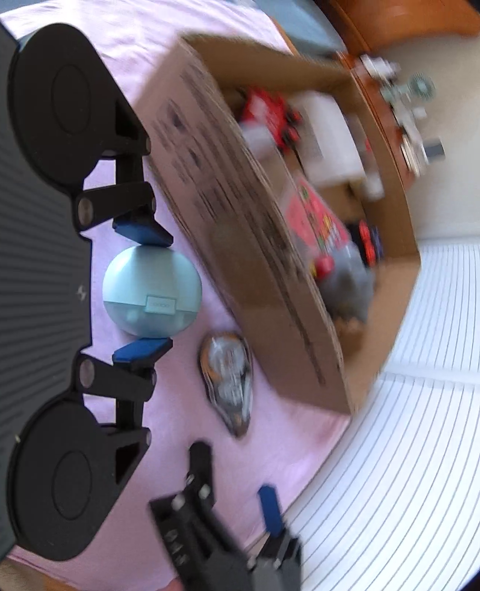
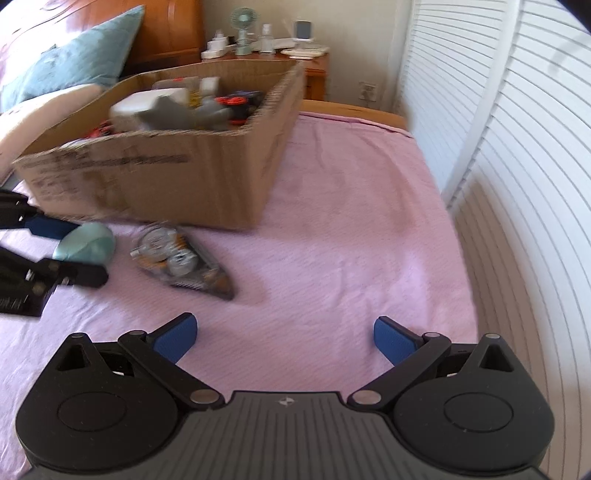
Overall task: Organize rigid objects
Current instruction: 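Grasp light-blue round case with left tool while right tool approaches correction tape, then lift light-blue case with left tool while right tool grasps correction tape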
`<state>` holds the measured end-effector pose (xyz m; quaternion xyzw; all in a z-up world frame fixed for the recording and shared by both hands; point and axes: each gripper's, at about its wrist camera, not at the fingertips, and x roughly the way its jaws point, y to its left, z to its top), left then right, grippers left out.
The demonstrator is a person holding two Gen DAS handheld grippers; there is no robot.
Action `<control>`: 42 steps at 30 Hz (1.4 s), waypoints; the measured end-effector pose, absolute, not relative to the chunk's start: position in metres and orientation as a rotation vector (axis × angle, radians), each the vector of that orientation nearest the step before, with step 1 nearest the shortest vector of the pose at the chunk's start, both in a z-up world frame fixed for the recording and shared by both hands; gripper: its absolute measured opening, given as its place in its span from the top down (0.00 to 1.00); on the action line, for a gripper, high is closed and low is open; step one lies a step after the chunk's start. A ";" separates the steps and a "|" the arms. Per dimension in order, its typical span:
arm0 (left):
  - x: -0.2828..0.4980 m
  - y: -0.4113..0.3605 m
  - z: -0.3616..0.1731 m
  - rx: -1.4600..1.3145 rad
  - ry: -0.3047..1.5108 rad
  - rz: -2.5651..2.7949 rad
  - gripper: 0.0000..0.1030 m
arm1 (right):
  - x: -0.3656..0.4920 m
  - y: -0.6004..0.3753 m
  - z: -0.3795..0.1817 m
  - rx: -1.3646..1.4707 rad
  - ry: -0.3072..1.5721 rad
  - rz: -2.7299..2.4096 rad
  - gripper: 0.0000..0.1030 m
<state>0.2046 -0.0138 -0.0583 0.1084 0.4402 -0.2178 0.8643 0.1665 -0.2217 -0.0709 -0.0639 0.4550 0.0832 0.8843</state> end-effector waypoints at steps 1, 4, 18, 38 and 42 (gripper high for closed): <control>0.203 -0.008 -0.058 0.212 0.930 -0.423 0.49 | 0.165 -0.219 -0.071 -0.134 0.947 0.197 0.00; 0.196 0.007 -0.057 0.170 0.957 -0.311 0.49 | 0.156 -0.205 -0.070 -0.132 0.941 0.301 0.00; 0.180 0.030 -0.058 0.067 0.929 -0.190 0.49 | 0.176 -0.165 -0.073 -0.172 0.937 0.424 0.00; 0.181 0.037 -0.061 0.057 0.899 -0.173 0.49 | 0.199 -0.134 -0.077 -0.149 0.934 0.199 0.05; 0.180 0.040 -0.061 0.052 0.895 -0.160 0.49 | 0.201 -0.137 -0.075 -0.135 0.933 0.158 0.06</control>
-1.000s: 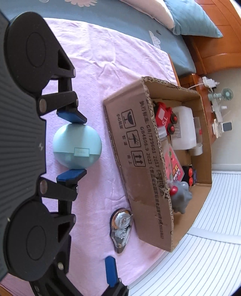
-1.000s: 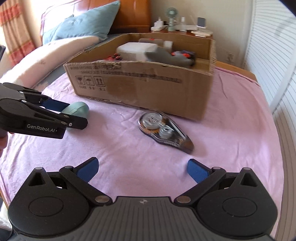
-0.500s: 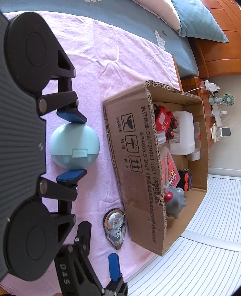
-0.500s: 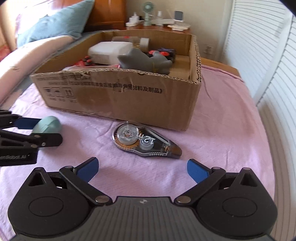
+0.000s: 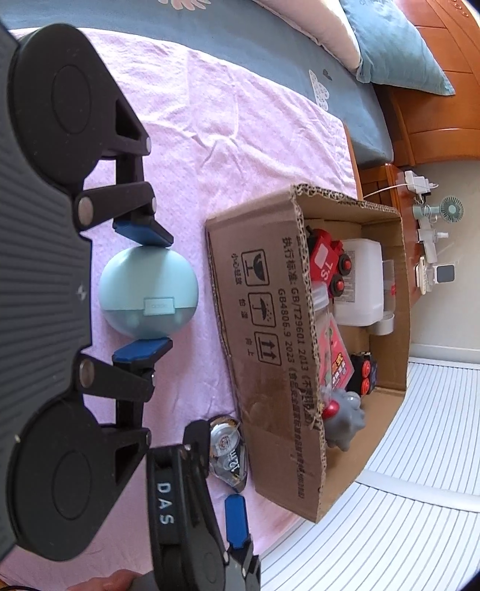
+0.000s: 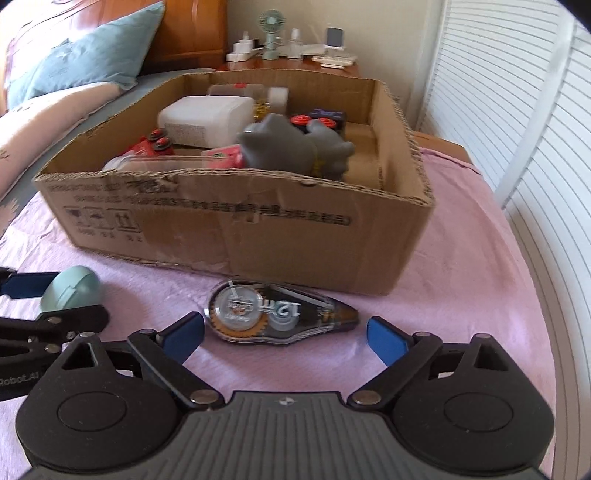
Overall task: Organize rigid objects
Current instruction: 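Lift light-blue case with left tool while right tool grasps correction tape, then drop light-blue case into box with left tool while right tool releases tape there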
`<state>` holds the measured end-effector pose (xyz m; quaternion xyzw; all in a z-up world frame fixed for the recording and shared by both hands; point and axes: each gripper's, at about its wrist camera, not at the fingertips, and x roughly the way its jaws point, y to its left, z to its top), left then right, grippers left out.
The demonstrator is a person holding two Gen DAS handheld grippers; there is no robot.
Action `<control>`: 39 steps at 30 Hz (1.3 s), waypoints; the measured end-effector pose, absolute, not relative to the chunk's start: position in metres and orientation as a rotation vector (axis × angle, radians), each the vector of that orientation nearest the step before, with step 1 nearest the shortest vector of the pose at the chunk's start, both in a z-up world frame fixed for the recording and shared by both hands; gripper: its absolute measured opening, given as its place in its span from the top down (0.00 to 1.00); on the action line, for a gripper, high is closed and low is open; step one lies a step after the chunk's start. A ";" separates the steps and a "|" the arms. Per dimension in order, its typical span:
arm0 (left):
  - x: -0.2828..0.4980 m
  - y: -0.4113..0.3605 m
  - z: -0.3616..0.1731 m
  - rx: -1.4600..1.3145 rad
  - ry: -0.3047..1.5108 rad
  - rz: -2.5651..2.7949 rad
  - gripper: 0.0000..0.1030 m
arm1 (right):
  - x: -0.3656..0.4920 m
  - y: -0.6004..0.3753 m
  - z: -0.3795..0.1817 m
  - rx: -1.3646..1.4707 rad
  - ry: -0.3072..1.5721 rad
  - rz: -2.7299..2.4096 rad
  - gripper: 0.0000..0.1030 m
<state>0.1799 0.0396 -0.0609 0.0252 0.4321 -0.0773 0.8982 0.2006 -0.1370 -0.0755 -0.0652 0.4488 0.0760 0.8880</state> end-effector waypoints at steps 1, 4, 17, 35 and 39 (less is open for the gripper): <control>0.180 0.040 -0.061 0.050 0.893 -0.157 0.49 | 0.201 -0.136 -0.076 -0.136 0.931 0.157 0.06; 0.181 0.039 -0.061 0.050 0.889 -0.154 0.49 | 0.202 -0.134 -0.077 -0.132 0.925 0.152 0.06; 0.183 0.042 -0.062 0.041 0.883 -0.153 0.50 | 0.205 -0.128 -0.078 -0.127 0.905 0.132 0.10; 0.171 0.050 -0.040 0.155 0.925 -0.267 0.50 | 0.179 -0.141 -0.045 -0.198 0.880 0.300 0.10; 0.169 0.049 -0.029 0.171 0.930 -0.295 0.50 | 0.173 -0.146 -0.031 -0.196 0.856 0.329 0.10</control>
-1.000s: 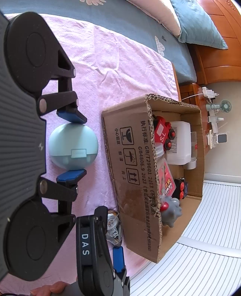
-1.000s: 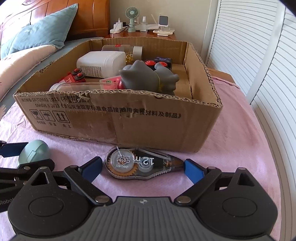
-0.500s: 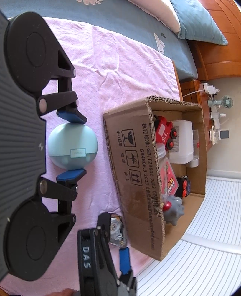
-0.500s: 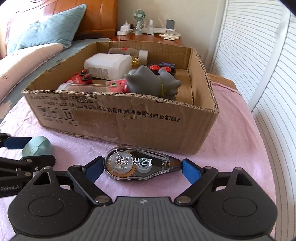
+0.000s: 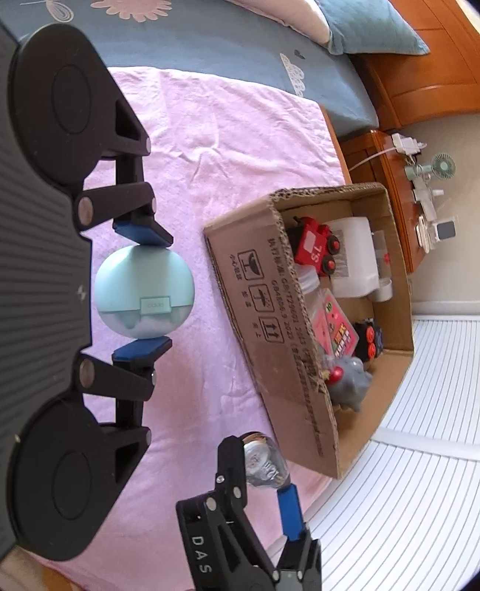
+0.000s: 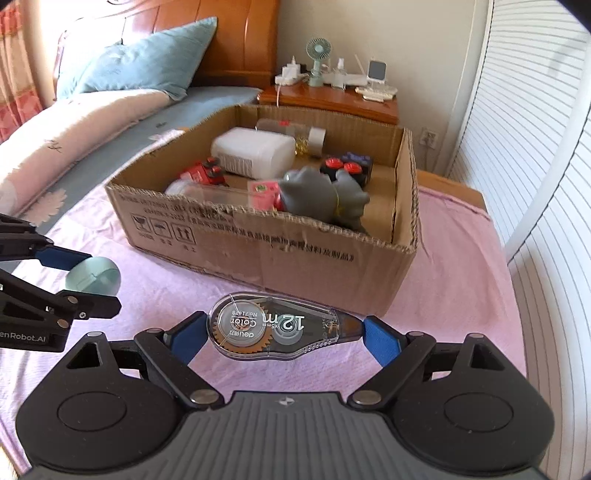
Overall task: Organize rigid objects
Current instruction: 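Drop light-blue case into box with left tool while right tool releases tape there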
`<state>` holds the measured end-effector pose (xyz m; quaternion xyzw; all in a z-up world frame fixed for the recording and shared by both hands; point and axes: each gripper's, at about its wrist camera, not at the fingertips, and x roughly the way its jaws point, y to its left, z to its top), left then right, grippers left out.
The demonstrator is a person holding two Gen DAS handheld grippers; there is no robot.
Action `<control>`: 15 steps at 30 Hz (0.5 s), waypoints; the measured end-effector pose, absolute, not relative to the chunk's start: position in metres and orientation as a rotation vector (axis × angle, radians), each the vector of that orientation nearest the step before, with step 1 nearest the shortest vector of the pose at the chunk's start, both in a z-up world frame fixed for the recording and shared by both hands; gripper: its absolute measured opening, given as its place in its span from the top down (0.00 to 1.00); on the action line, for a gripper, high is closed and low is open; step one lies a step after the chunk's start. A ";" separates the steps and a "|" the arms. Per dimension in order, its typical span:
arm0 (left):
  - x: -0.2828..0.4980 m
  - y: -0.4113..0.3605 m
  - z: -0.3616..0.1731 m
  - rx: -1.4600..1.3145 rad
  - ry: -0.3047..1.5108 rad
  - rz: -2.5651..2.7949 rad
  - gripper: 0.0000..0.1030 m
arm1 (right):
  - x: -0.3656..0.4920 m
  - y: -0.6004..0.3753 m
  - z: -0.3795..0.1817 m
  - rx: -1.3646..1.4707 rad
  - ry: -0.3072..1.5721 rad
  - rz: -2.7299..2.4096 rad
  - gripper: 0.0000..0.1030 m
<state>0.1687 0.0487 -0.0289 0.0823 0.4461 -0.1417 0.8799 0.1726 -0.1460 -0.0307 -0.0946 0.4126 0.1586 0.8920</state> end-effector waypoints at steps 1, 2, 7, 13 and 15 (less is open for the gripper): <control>0.169 0.048 -0.025 0.172 0.929 -0.305 0.50 | 0.171 -0.147 -0.028 -0.196 0.852 0.332 0.10; 0.169 0.047 -0.022 0.176 0.926 -0.314 0.50 | 0.171 -0.148 -0.025 -0.194 0.847 0.336 0.10; 0.169 0.041 0.000 0.192 0.882 -0.346 0.50 | 0.170 -0.154 -0.008 -0.183 0.818 0.354 0.10; 0.189 0.033 0.027 0.179 0.805 -0.368 0.50 | 0.174 -0.161 0.010 -0.169 0.781 0.358 0.10; 0.205 0.029 0.031 0.174 0.777 -0.357 0.50 | 0.176 -0.161 0.016 -0.174 0.766 0.350 0.10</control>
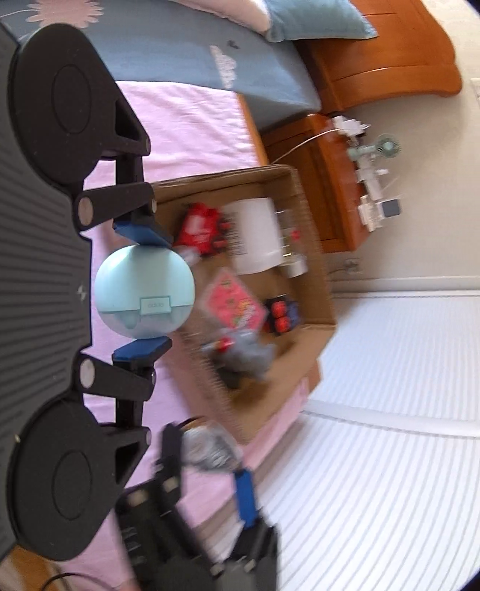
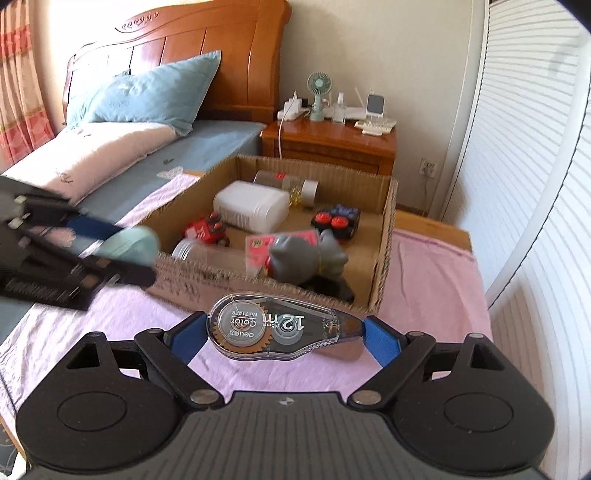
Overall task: Organize rigid objects
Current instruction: 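Drop light-blue case into box with left tool while right tool releases tape there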
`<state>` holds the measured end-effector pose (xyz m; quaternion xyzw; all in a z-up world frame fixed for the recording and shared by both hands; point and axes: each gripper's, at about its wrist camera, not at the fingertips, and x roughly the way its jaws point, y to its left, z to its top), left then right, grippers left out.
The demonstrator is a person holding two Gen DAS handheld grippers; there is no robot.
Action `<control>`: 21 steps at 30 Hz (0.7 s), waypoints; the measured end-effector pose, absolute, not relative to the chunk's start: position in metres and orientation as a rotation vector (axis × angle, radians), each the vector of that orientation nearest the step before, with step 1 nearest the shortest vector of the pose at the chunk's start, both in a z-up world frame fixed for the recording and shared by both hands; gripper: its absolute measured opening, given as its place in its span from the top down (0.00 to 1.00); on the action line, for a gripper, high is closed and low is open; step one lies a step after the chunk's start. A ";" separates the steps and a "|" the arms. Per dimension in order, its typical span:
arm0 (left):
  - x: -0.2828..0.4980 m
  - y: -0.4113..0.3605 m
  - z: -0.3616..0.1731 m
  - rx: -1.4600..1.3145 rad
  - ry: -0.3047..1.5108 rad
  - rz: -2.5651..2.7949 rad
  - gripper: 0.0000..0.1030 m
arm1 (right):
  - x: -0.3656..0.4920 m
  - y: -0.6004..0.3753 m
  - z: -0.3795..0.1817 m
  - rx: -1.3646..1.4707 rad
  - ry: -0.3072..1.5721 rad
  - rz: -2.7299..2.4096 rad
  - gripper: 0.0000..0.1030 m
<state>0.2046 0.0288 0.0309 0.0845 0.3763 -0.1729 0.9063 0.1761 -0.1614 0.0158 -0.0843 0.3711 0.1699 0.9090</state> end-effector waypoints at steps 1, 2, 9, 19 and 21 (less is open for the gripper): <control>0.214 0.025 0.031 0.176 0.766 -0.356 0.50 | 0.177 -0.162 0.018 -0.174 0.760 0.346 0.10; 0.222 0.023 0.031 0.169 0.762 -0.356 0.50 | 0.179 -0.163 0.020 -0.171 0.755 0.343 0.10; 0.273 0.007 0.007 0.121 0.790 -0.336 0.49 | 0.183 -0.167 0.028 -0.164 0.747 0.321 0.10; 0.248 0.031 0.027 0.050 0.683 -0.255 0.03 | 0.204 -0.167 0.034 -0.161 0.748 0.336 0.10; 0.235 0.035 0.032 0.044 0.668 -0.238 0.03 | 0.212 -0.166 0.036 -0.151 0.746 0.334 0.10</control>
